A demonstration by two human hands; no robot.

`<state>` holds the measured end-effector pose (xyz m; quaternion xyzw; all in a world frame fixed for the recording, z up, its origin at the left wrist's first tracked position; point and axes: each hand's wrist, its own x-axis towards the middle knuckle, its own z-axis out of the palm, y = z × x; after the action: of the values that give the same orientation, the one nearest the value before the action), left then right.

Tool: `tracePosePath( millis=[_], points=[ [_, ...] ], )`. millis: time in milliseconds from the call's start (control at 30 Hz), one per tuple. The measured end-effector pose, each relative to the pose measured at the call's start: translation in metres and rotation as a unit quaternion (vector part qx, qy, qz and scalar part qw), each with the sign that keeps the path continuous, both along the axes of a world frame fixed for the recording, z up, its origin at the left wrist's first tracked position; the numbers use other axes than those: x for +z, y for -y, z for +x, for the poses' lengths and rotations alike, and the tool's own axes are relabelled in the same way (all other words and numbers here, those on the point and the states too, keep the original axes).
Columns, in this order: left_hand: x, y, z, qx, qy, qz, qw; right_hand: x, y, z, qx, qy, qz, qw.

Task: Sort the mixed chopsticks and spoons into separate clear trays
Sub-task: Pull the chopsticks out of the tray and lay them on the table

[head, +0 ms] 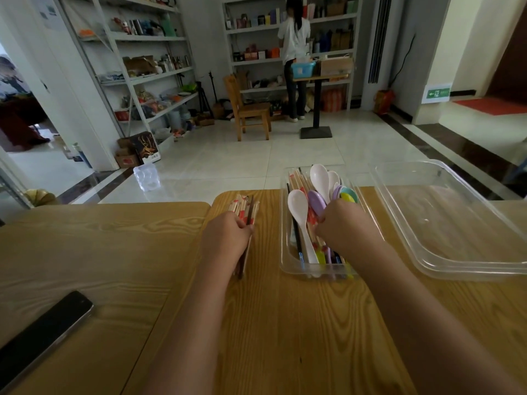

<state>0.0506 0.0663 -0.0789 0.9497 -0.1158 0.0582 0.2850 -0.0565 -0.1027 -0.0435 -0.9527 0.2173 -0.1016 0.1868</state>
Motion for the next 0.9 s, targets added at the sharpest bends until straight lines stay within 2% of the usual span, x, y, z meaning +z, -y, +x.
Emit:
tracePosePath(
  millis=[67,167,367,533,633,767,900],
  points=[
    [0.01,0.001,-0.003,-0.008,0.012,-0.031,0.999,-0.003,-0.005,-0.002,-0.001,-0.01,-0.046,0.999],
    [0.024,0.003,-0.007,-0.029,0.013,-0.098,0.995,-0.009,-0.012,-0.001,-0.017,-0.034,-0.043,0.998],
    [0.041,0.012,-0.019,-0.079,-0.072,-0.233,0.967,0.003,-0.006,-0.003,-0.021,-0.031,0.056,0.998],
    [0.039,0.018,-0.022,-0.102,-0.124,-0.281,0.946,0.017,0.007,-0.002,-0.046,0.017,0.142,0.989],
    [0.04,0.021,-0.024,-0.106,-0.137,-0.291,0.941,0.024,0.008,-0.001,-0.025,0.046,0.226,0.973],
    [0.045,0.024,-0.029,-0.116,-0.148,-0.347,0.919,0.035,-0.002,-0.003,0.022,0.034,0.308,0.951],
    [0.047,0.027,-0.031,-0.12,-0.158,-0.393,0.898,0.038,-0.011,-0.005,0.081,-0.002,0.302,0.95]
  ],
)
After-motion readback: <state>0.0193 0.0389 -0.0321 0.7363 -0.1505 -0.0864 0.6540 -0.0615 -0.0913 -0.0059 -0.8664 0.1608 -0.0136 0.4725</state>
